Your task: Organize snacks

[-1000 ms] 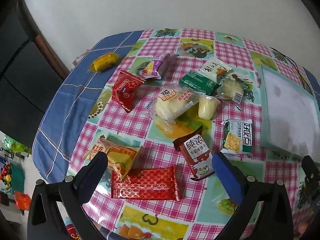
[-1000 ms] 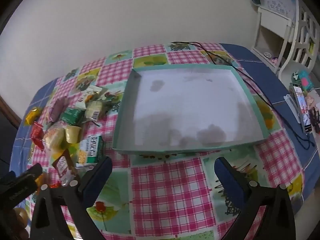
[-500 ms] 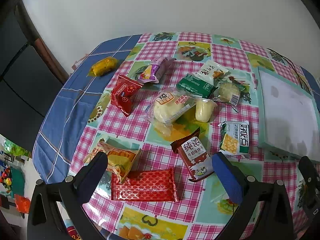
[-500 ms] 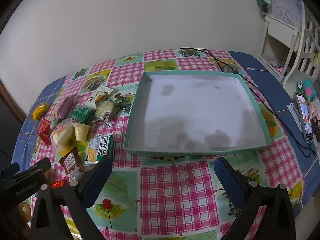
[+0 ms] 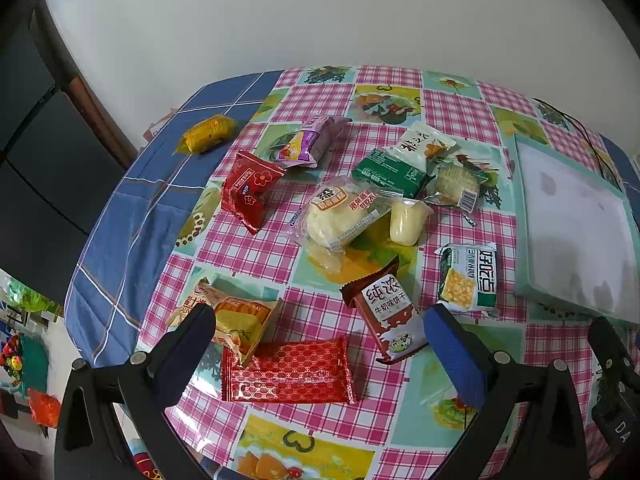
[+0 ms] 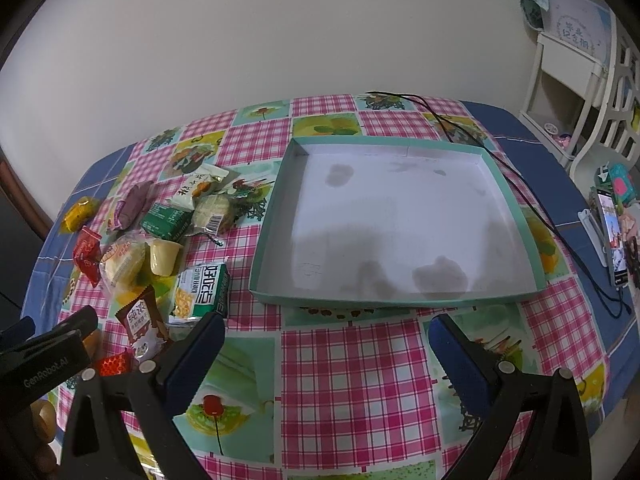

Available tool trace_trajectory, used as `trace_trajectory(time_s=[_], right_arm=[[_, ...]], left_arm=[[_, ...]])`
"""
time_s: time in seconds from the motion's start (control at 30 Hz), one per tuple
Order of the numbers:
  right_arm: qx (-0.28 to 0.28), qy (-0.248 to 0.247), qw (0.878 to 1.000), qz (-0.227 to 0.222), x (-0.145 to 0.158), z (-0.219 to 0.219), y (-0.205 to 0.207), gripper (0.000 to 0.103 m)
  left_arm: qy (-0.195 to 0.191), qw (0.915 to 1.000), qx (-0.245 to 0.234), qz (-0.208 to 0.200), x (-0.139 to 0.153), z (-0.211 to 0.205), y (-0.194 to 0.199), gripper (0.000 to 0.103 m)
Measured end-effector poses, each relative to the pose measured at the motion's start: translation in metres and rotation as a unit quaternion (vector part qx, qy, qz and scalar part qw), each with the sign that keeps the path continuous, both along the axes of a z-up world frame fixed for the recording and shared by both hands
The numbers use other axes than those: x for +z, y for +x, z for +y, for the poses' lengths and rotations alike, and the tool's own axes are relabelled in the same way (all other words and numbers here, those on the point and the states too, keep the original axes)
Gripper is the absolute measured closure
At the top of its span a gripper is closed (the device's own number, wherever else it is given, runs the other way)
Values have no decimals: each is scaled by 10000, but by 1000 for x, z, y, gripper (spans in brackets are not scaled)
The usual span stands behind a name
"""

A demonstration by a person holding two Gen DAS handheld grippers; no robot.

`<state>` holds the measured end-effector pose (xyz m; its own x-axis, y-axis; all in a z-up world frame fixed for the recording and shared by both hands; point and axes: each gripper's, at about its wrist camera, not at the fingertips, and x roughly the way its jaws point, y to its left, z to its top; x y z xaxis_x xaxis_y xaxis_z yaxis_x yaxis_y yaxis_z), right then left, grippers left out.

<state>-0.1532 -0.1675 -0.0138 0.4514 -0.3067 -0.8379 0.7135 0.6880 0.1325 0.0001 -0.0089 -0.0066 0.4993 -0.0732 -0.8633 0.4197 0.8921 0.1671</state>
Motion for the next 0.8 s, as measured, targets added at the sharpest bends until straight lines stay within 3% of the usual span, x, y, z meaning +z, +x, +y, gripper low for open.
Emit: trace_trajectory(time_s=[0.8], right_arm=[[13,-12,9999,107,-8,1,7,0]], left_arm=[[-4,10000,-6,2,0,1,0,0]])
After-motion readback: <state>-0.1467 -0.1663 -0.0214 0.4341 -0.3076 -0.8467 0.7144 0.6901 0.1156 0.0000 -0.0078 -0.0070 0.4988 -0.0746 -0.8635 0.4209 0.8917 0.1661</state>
